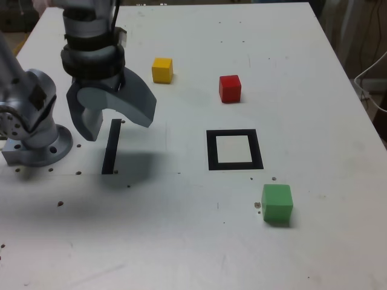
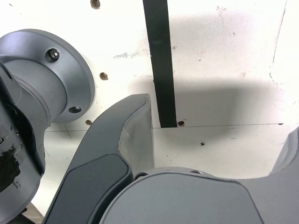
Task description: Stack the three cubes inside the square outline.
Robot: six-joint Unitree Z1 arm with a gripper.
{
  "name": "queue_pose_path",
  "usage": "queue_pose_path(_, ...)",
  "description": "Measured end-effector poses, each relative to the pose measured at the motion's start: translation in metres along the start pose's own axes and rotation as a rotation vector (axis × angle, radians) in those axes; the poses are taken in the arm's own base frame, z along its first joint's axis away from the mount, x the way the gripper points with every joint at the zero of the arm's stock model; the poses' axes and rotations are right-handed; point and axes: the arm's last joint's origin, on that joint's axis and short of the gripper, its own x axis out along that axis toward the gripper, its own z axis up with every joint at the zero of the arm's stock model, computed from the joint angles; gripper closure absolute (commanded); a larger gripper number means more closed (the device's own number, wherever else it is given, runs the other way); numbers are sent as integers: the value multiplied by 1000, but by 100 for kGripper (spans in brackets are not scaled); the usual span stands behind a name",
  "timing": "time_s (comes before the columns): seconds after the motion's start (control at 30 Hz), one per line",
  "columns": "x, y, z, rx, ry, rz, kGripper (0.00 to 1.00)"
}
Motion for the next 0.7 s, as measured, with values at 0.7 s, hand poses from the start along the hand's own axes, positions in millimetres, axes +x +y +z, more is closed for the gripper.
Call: queue_pose_path(0.7,-56,3,14,29,-50,84,3)
